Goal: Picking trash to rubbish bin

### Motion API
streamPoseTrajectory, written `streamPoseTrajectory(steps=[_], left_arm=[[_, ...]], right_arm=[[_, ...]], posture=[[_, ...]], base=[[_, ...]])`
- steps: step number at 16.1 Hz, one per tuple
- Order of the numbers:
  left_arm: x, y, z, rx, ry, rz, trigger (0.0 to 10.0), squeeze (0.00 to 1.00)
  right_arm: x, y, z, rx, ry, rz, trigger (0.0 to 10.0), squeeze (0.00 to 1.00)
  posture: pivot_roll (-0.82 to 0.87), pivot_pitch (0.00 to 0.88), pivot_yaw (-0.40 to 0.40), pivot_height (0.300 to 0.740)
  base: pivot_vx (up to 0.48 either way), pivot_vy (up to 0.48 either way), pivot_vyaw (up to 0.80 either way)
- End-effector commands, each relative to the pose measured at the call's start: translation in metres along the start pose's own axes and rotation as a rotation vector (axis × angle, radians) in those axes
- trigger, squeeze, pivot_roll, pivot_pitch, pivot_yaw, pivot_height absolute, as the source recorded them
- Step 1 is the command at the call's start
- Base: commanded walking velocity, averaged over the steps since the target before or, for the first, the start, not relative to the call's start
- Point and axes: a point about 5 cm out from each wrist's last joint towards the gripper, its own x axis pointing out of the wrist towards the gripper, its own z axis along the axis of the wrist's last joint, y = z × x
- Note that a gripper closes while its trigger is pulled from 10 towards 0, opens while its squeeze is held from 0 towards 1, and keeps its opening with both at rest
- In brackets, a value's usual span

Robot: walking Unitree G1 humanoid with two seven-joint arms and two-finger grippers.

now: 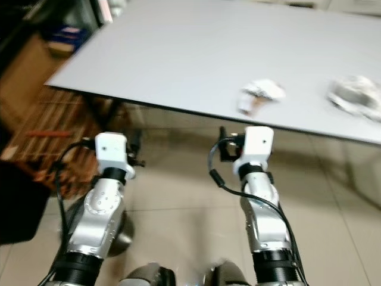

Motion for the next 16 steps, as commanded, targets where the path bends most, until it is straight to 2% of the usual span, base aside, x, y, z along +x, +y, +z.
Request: streamPoseTrajectory(steps=[1, 5, 14, 16], left_arm=[[0.0, -0.0061, 0.0021, -0.009, -0.006, -0.012, 10.0, 0.0], [0.0005, -0.0056, 0.0039, -0.007, -0.015, -0.007, 10.0, 0.0], [0.0001, -0.008, 0.0019, 0.006, -0.003, -0.017, 10.0, 0.0], [-0.0005, -0.0089, 0.0017, 0.013, -0.002, -0.02, 10.0, 0.0]], right_arm=[[-0.0016, -0.0068, -0.0003, -0.004, 0.007, -0.022, 10.0, 0.0], [-0.0026, -0.005, -0.0017, -0.001, 0.01, -0.012, 10.0, 0.0], [-0.0034, -0.0013, -0.0034, 0.005, 0.016, 0.006, 10.0, 0.0], [-0.0039, -0.0006, -0.004, 0.001, 0.02, 0.01, 10.0, 0.0]], posture=[[-0.06, 0.196, 0.02, 0.74], [-0.05, 0.189, 0.018, 0.74], [-0.05, 0.185, 0.014, 0.74], [-0.05, 0.191, 0.013, 0.74]], base=[[0.0, 0.0, -0.8], [0.0, 0.0, -0.8], [0.0, 0.0, 0.0], [0.0, -0.367, 0.0]])
